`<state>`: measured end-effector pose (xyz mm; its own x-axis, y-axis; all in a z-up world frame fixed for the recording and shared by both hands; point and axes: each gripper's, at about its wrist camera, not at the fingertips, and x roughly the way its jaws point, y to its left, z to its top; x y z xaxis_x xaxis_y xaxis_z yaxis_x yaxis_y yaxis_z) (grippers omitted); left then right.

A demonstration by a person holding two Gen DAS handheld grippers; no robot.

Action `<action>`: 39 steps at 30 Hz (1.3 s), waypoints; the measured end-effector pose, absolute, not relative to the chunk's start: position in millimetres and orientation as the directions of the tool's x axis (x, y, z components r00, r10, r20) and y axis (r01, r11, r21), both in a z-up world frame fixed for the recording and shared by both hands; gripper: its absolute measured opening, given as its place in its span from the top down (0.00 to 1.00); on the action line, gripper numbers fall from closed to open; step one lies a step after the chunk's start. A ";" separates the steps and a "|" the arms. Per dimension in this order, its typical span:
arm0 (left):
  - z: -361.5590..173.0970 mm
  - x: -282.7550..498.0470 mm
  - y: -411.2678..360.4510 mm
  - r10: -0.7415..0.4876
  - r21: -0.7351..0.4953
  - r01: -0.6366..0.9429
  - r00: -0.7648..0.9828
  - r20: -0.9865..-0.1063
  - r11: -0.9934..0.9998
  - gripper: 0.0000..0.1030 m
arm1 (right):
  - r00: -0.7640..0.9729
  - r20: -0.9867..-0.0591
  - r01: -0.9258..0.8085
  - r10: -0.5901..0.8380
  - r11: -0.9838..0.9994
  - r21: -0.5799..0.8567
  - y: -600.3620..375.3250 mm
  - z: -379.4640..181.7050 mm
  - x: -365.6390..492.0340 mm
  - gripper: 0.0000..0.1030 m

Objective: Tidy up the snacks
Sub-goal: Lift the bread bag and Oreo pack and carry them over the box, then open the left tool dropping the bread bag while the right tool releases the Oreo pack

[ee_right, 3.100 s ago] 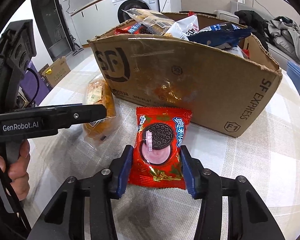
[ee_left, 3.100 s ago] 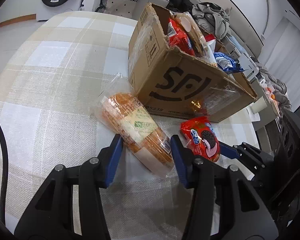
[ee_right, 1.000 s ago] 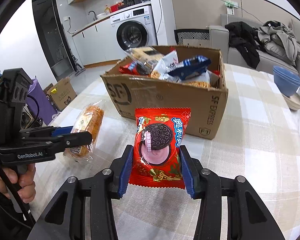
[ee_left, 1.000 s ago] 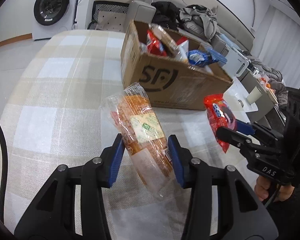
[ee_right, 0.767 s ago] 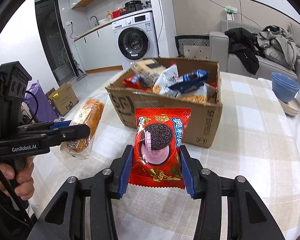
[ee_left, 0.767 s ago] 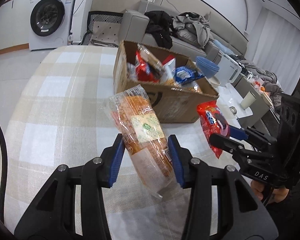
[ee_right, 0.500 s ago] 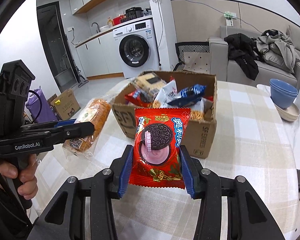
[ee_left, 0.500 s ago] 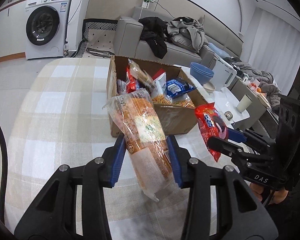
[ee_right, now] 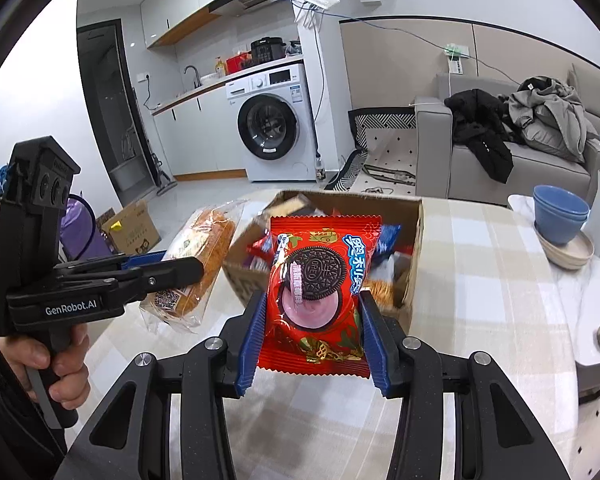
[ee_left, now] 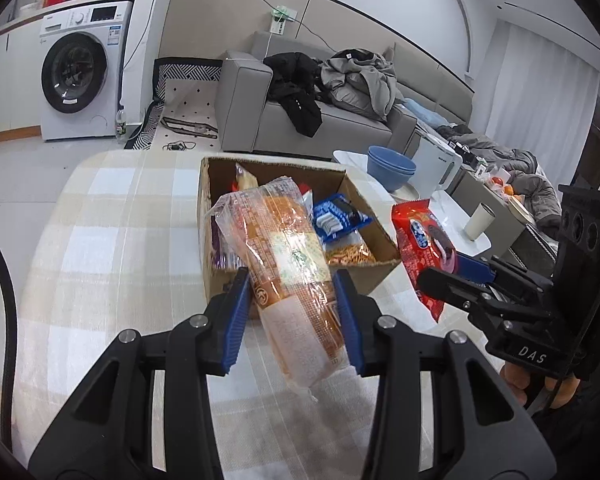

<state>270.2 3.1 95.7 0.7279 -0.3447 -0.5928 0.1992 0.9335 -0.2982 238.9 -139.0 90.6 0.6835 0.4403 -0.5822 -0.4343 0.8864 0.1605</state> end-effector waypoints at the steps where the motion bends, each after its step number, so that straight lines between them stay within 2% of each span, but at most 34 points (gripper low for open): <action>1: 98.9 273.5 3.1 -0.345 -0.297 0.201 0.730 -0.590 0.934 0.63 | 0.686 -0.580 -0.431 0.438 0.888 0.160 -139.5 93.2 241.9 0.56; 17: 123.5 358.1 -17.7 -0.341 -0.270 0.220 0.735 -0.586 0.937 0.63 | 0.691 -0.603 -0.392 0.398 0.908 0.150 -133.8 97.1 292.8 0.56; 28: 89.0 422.4 -41.5 -0.312 -0.217 0.225 0.703 -0.639 0.950 0.63 | 0.667 -0.658 -0.379 0.349 0.920 0.103 -119.6 68.4 328.4 0.56; 39: 66.7 448.1 -66.1 -0.298 -0.164 0.255 0.688 -0.662 0.953 0.63 | 0.668 -0.678 -0.371 0.306 0.927 0.053 -111.9 55.6 349.4 0.55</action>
